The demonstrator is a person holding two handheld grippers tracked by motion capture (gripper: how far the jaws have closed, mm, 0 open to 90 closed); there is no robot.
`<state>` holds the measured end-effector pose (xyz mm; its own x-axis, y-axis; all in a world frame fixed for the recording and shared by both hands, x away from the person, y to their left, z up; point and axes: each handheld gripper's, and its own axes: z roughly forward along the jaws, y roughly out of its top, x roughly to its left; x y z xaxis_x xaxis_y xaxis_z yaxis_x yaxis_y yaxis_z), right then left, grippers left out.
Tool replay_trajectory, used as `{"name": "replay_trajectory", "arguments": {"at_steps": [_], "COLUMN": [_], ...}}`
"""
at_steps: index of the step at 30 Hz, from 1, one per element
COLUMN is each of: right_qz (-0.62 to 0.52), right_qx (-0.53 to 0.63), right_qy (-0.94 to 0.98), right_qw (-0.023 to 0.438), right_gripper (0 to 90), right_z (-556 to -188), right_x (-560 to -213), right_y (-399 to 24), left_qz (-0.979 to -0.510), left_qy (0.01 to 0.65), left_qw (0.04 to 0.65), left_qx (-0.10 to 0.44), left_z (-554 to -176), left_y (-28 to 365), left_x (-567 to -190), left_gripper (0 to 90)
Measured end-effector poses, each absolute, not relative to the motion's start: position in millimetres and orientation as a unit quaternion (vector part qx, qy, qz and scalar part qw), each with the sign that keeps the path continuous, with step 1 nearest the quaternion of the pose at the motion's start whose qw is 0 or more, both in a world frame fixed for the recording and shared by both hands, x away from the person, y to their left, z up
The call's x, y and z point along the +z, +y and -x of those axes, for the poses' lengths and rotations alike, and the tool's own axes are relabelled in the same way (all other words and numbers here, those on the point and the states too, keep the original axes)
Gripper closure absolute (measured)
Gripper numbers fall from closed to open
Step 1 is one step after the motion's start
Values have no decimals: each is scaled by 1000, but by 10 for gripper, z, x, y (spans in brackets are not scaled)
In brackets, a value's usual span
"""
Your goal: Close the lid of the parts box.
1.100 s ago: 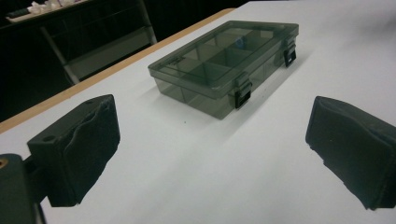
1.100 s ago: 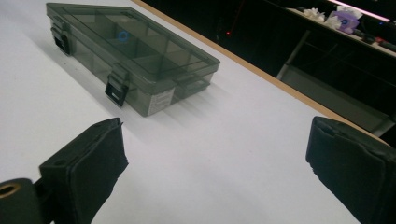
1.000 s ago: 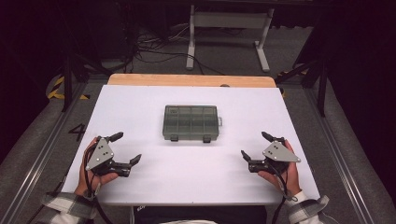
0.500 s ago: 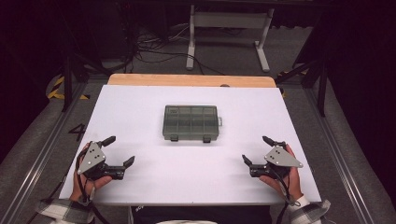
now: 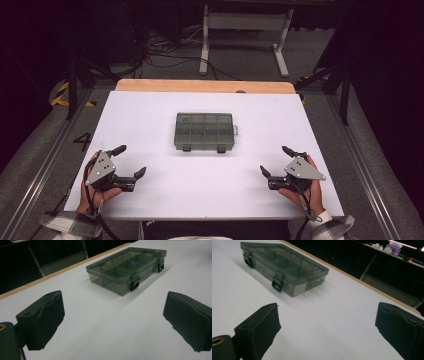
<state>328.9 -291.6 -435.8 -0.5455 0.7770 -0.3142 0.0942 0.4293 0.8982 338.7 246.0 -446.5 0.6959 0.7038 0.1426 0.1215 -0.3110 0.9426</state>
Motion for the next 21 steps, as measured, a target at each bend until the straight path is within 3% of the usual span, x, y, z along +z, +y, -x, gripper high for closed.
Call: {"name": "replay_trajectory", "arguments": {"at_steps": [21], "right_qz": [-290], "right_qx": [459], "right_qy": [748], "right_qw": [382], "right_gripper": [65], "right_z": [-3271], "right_x": [-4342], "right_y": [-2922], "left_qz": [-759], "left_qy": [275], "left_qw": [520], "left_qx": [279], "left_z": [-3402], "left_y": [2443], "left_x": [-4467], "left_gripper": [44]}}
